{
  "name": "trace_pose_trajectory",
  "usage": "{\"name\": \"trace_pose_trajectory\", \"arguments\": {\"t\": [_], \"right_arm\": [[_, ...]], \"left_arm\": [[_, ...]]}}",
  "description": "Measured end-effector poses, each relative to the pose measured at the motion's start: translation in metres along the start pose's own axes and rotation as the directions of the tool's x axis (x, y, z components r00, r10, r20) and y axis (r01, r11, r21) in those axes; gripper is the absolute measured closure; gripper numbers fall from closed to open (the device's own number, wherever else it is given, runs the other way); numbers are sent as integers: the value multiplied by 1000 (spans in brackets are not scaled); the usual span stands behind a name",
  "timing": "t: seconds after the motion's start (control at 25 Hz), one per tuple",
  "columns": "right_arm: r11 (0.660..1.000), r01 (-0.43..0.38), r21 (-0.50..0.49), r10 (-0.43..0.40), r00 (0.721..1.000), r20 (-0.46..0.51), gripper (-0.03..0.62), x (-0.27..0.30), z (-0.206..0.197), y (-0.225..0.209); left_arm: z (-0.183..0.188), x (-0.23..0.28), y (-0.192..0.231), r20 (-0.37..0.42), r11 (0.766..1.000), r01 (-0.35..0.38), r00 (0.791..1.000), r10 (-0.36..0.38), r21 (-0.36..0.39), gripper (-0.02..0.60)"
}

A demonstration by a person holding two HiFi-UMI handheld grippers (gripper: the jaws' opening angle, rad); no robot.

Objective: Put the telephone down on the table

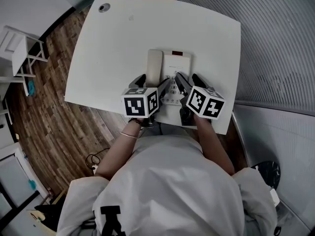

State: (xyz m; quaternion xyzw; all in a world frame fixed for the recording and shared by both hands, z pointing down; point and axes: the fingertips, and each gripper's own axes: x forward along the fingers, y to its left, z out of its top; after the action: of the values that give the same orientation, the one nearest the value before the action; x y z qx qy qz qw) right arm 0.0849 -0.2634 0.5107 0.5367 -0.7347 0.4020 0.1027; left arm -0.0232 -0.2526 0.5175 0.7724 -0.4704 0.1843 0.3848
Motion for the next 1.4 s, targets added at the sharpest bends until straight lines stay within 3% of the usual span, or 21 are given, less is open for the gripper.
{"name": "trace_pose_trajectory", "arguments": {"t": [0.16, 0.32, 0.64, 0.76, 0.84, 1.04, 1.4], "right_arm": [[999, -11, -36, 13, 998, 60, 273, -12, 17, 10], [996, -19, -90, 30, 993, 117, 275, -24, 34, 24], [982, -61, -179, 96, 976, 194, 275, -44, 57, 53], [971, -79, -225, 132, 963, 235, 294, -57, 70, 68], [964, -74, -255, 146, 951, 274, 329, -66, 81, 77], [956, -85, -281, 189, 912, 364, 390, -91, 103, 98], [937, -94, -336, 236, 881, 411, 472, -110, 116, 115]], "left_arm": [[22, -15, -2, 96, 997, -45, 995, 38, 70, 189], [43, -33, -7, 180, 994, -67, 982, 51, 83, 189], [75, -58, -34, 263, 993, -25, 965, -7, 117, 200], [87, -71, -44, 301, 991, -14, 953, -27, 135, 248], [97, -80, -52, 329, 988, -12, 943, -41, 157, 318], [112, -98, -67, 375, 984, 19, 923, -85, 175, 387], [127, -114, -93, 418, 971, 76, 893, -167, 225, 454]]}}
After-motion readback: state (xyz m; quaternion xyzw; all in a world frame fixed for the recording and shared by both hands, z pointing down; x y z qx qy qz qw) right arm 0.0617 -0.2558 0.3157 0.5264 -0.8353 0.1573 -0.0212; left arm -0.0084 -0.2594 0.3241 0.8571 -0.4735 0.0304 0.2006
